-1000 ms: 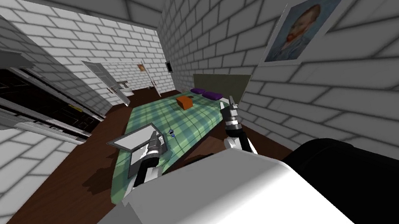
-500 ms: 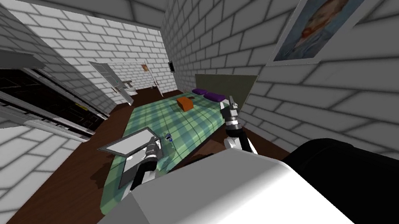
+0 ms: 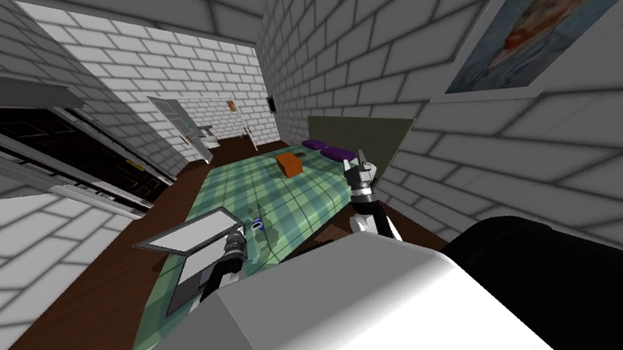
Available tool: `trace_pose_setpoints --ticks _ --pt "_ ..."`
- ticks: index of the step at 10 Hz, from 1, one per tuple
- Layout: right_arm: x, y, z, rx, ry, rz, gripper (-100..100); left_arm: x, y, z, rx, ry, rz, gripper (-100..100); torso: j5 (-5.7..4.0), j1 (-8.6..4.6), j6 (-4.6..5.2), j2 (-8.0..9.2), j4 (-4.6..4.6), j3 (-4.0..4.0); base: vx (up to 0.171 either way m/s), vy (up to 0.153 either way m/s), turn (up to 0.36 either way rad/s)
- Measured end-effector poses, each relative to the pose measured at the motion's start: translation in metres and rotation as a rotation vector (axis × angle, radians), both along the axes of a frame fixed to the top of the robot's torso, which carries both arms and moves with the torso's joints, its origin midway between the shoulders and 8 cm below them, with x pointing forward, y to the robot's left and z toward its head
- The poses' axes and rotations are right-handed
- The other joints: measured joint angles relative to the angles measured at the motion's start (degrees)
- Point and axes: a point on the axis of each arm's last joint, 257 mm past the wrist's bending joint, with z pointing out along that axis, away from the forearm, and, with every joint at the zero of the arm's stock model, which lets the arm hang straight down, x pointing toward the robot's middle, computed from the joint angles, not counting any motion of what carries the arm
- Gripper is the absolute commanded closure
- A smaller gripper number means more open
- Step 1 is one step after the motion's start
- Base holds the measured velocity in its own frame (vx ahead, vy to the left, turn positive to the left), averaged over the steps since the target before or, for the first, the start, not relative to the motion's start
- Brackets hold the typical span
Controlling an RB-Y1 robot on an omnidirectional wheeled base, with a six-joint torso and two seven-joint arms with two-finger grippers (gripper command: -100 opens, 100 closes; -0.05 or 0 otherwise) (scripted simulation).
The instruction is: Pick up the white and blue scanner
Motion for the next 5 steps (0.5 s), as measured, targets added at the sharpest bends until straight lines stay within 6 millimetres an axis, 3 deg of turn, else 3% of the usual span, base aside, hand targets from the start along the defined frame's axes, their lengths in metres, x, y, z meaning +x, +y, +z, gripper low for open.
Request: trace_pose_setpoints --ticks 2,5 --pt "0.0 0.0 0.0 0.0 0.0 0.0 0 -0.009 0.01 -0.019 -0.048 0.039 0.045 -100 -0.01 -0.07 0.01 0.11 0.02 0.05 0.108 -0.101 0.064" --pt "0.0 0.0 0.0 0.0 0.0 0.0 0 -0.024 0.004 -0.049 -0.149 0.084 0.116 -100 0.0 0.03 0.02 0.22 0.05 0.12 0.075 -0.067 0.038"
